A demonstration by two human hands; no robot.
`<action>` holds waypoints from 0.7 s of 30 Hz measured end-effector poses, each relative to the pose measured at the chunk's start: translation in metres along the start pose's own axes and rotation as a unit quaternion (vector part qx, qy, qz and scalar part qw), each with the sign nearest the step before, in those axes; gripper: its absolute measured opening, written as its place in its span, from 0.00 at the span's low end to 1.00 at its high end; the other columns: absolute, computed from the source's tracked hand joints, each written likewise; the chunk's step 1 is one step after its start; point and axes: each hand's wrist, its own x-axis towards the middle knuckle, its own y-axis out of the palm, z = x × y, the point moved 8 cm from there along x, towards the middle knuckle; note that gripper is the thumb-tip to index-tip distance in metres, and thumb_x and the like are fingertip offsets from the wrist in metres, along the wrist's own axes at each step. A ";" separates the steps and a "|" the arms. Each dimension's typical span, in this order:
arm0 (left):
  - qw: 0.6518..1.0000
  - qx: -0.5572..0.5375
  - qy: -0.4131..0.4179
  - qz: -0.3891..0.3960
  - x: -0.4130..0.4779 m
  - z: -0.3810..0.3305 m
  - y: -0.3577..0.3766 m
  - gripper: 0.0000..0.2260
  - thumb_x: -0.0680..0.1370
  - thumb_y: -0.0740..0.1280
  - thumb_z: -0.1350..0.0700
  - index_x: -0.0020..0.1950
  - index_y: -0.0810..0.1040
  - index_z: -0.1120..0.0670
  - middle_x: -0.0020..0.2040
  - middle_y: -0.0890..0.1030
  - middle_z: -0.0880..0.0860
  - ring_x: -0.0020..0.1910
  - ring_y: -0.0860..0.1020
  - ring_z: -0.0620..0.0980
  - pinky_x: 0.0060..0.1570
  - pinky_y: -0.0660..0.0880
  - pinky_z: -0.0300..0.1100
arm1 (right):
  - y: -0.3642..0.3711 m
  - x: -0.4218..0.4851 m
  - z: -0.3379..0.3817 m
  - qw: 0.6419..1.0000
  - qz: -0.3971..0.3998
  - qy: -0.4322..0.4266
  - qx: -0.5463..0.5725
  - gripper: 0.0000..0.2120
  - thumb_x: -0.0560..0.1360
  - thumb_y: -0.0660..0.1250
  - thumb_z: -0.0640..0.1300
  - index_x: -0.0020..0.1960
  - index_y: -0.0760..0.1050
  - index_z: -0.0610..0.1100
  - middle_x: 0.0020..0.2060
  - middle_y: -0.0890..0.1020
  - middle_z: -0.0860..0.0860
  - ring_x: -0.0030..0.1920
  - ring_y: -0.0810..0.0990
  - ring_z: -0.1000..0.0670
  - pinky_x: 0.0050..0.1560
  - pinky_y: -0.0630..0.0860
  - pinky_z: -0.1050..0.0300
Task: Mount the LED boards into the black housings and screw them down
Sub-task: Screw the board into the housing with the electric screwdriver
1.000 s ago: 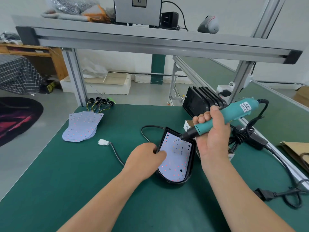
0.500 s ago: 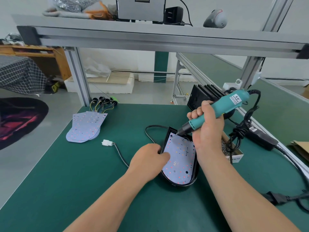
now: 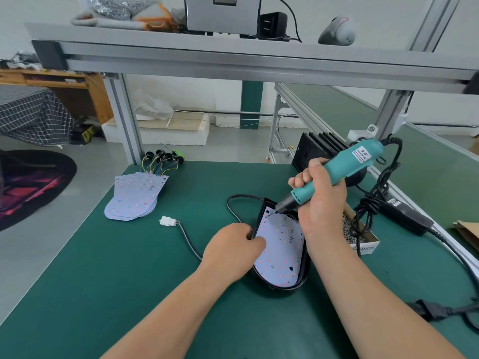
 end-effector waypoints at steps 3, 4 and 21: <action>1.000 0.006 0.003 -0.005 0.001 0.000 0.000 0.17 0.74 0.67 0.51 0.35 0.59 0.52 0.30 0.63 0.49 0.33 0.61 0.53 0.36 0.61 0.46 | 0.005 -0.002 0.001 1.000 0.015 -0.003 -0.009 0.05 0.80 0.70 0.39 0.47 0.75 0.47 0.33 0.70 0.49 0.32 0.71 0.48 0.43 0.78 0.51; 1.000 0.008 0.003 -0.005 0.001 0.000 0.000 0.16 0.74 0.67 0.51 0.35 0.60 0.52 0.30 0.64 0.49 0.33 0.61 0.53 0.36 0.61 0.46 | 0.008 -0.002 0.002 1.000 0.024 -0.005 -0.014 0.05 0.80 0.70 0.39 0.47 0.75 0.47 0.33 0.70 0.49 0.32 0.71 0.48 0.43 0.78 0.51; 0.999 0.049 0.014 -0.018 0.002 0.000 -0.001 0.16 0.75 0.66 0.51 0.35 0.61 0.53 0.30 0.65 0.50 0.31 0.62 0.53 0.33 0.61 0.44 | 0.044 -0.016 -0.005 0.972 0.183 -0.005 -0.146 0.07 0.77 0.72 0.41 0.45 0.76 0.51 0.32 0.73 0.52 0.32 0.72 0.47 0.50 0.79 0.48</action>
